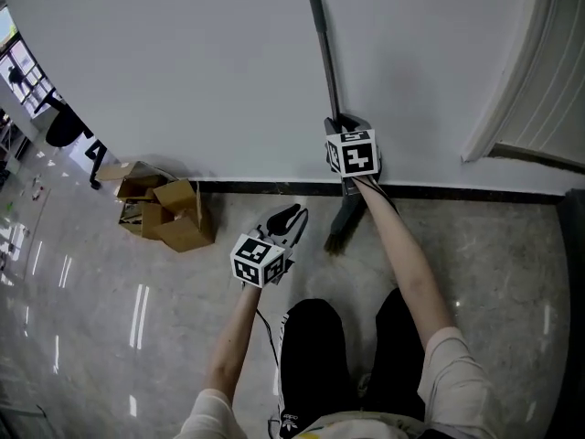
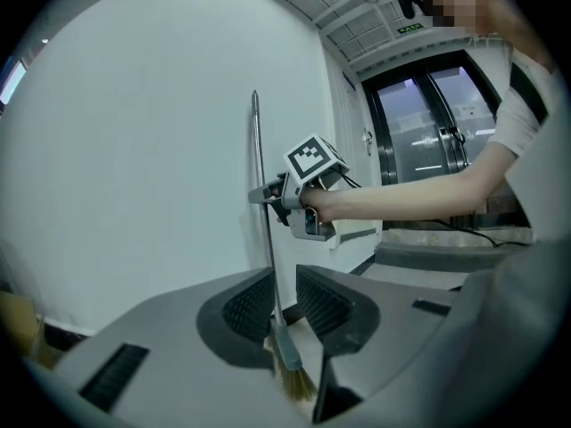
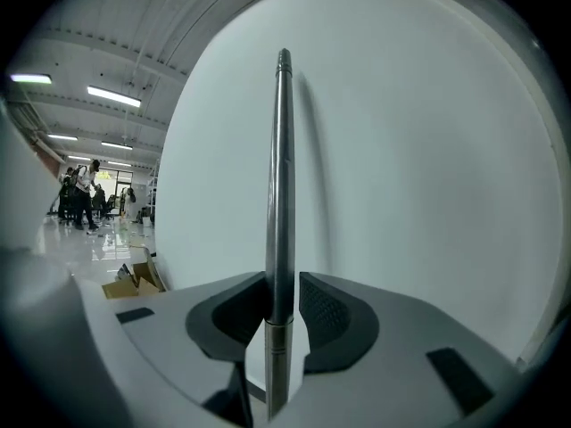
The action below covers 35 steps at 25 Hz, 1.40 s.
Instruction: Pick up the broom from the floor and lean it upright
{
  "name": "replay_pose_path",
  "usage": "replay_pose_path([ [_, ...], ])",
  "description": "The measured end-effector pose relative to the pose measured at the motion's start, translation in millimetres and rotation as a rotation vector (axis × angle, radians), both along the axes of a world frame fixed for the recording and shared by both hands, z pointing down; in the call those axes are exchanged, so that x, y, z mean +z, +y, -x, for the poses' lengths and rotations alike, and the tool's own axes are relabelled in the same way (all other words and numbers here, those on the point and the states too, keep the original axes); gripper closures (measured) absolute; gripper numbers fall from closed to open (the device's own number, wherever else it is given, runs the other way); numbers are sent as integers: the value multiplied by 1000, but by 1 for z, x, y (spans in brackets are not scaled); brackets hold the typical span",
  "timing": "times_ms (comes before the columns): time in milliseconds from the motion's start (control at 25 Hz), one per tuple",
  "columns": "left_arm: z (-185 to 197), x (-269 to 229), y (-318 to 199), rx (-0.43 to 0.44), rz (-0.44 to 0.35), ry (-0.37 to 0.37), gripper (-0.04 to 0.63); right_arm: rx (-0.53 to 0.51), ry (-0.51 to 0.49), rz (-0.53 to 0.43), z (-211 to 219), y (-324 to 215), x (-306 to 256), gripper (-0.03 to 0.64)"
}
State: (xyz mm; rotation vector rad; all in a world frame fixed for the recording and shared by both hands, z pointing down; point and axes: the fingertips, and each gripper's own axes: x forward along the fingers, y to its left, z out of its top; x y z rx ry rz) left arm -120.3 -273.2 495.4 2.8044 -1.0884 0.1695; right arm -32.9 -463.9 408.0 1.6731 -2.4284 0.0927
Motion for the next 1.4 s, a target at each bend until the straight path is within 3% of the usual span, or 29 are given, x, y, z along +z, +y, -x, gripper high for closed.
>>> replay_pose_path([
  [240,25,18,-6,-39,29,-1,476,-31,139,-73,26,-23,0,517],
  [520,47,51,6,-61,68,-3,476,-155,126,-73,73,-25,22,536],
  [840,82,50,7,-128,74,29,476,2,174,-51,70,-11,11,561],
  [1000,69,21,3,-102,1,15,476,62,120,-24,49,-8,-9,561],
  [1160,58,-3,-6,-98,-28,63,476,111,44,42,24,14,-24,561],
  [1400,36,-8,-10,-70,-28,83,476,86,90,136,19,31,-14,561],
])
